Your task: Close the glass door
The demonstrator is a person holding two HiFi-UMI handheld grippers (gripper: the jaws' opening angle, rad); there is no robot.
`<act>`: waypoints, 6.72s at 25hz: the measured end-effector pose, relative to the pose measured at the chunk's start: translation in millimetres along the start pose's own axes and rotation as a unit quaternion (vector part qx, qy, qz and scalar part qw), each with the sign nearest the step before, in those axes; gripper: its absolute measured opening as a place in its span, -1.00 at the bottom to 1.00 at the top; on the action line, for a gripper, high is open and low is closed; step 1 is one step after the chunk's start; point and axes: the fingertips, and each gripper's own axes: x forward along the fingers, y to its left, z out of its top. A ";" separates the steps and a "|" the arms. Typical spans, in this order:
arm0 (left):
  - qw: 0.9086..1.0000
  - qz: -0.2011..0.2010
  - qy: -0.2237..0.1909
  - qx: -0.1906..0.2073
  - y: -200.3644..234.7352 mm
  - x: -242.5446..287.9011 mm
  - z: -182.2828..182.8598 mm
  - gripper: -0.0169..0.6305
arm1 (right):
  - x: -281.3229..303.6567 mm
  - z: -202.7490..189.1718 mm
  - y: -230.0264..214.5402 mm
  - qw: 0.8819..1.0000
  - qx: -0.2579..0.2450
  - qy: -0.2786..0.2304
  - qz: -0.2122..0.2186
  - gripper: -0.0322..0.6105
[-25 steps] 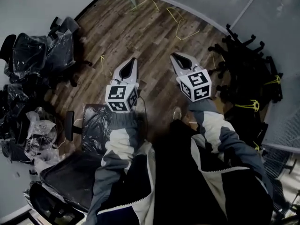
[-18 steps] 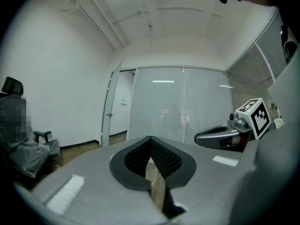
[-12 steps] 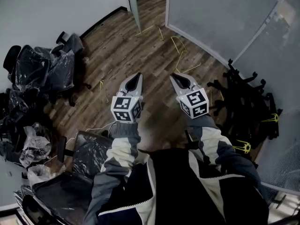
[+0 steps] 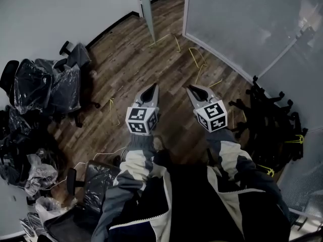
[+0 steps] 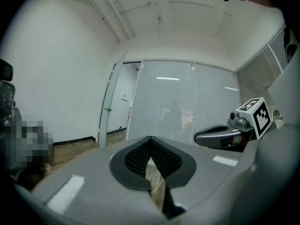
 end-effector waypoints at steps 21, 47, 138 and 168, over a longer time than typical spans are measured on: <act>1.000 -0.008 -0.006 -0.006 255.4 168.7 65.4 -0.94 | 311.9 106.7 -66.6 1.000 -0.002 -0.013 0.000 -0.80; 0.992 0.122 0.014 -0.010 469.0 424.5 109.2 -0.94 | 632.2 176.4 -237.0 0.988 -0.017 -0.036 0.146 -0.80; 0.940 -0.334 0.059 0.031 764.0 938.1 194.7 -0.94 | 1119.3 220.8 -651.5 0.706 -0.486 0.464 -0.226 -0.53; 0.962 -0.260 0.074 0.051 672.9 1080.8 197.2 -0.95 | 1069.8 184.0 -922.8 0.709 -0.455 0.475 -0.255 -0.52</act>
